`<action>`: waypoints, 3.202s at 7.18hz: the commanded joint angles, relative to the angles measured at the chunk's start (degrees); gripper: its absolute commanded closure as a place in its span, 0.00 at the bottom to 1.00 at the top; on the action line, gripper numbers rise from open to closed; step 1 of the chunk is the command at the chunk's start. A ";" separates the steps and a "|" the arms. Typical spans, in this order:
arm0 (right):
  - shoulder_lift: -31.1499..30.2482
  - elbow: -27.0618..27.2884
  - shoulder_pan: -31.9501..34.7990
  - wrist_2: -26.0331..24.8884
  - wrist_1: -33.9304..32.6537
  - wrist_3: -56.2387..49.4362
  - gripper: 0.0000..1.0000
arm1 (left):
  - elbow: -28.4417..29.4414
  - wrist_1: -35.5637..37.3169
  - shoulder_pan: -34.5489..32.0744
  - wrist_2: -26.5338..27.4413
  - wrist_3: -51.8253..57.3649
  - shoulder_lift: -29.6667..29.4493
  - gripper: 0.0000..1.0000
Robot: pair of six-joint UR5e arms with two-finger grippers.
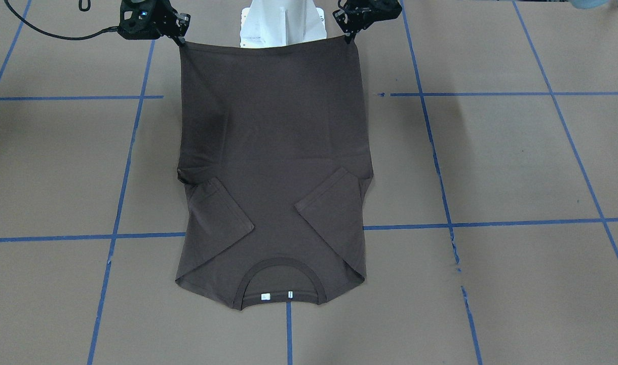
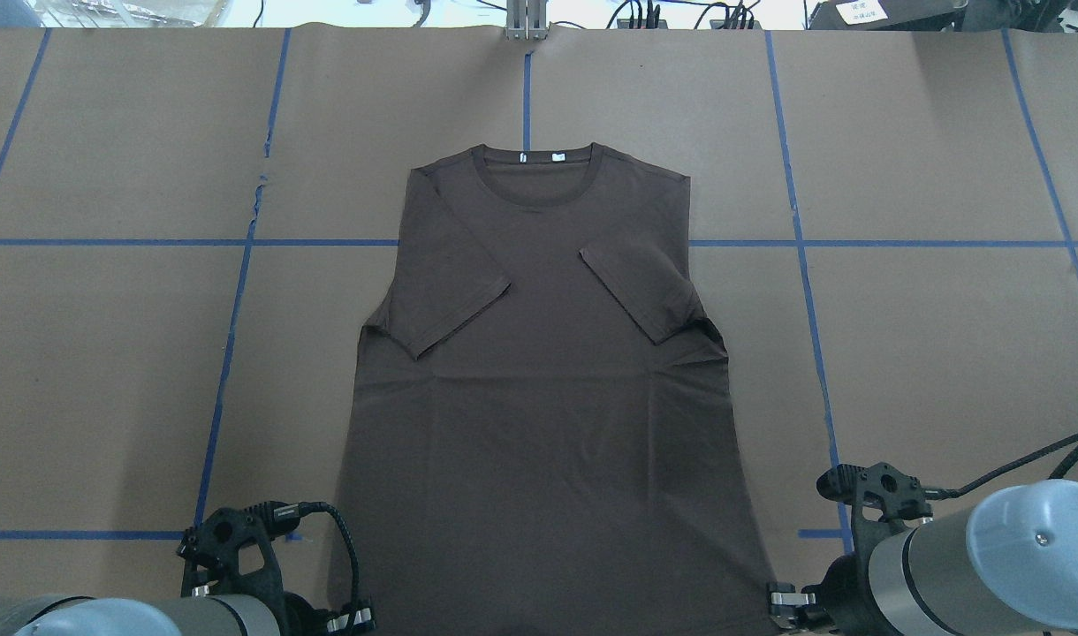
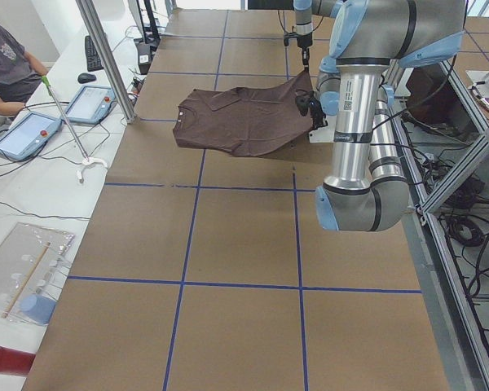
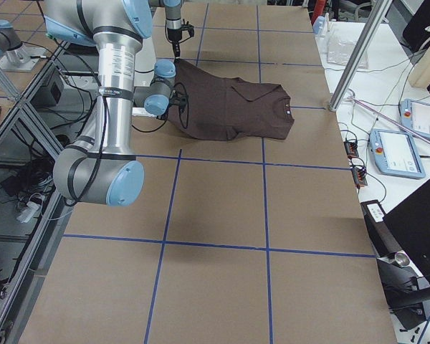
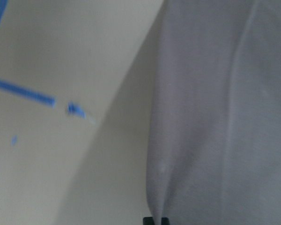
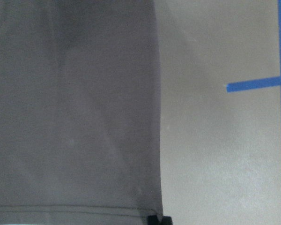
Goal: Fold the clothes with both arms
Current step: 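Lift the hem with both grippers and fold it up toward the collar, then lower the hem onto the collar edge and open both grippers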
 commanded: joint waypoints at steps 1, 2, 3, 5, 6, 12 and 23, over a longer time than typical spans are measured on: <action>2.88 -0.61 0.87 0.25 0.32 0.09 1.00 | -2.16 0.29 0.65 -0.25 0.00 -0.11 1.00; 4.48 -1.23 5.50 0.85 0.58 -0.17 1.00 | -1.64 0.21 -0.66 -0.42 0.61 -0.37 1.00; 7.63 -1.93 9.46 1.12 1.46 -0.35 1.00 | -1.28 0.21 -4.59 -0.51 3.58 -1.42 1.00; 11.25 -6.48 20.78 5.14 1.55 -5.93 1.00 | 2.65 0.29 -18.35 -7.22 13.14 -4.14 1.00; 13.00 -10.95 26.75 8.03 1.55 -8.23 1.00 | 6.15 0.47 -24.60 -8.93 17.28 -7.11 1.00; 32.68 -36.96 38.49 8.24 1.46 -11.77 1.00 | 37.68 -14.94 -43.46 -11.15 30.75 -18.99 1.00; 48.96 -65.03 44.04 7.62 12.01 -13.88 1.00 | 61.37 -33.44 -44.44 -10.35 30.41 -27.53 1.00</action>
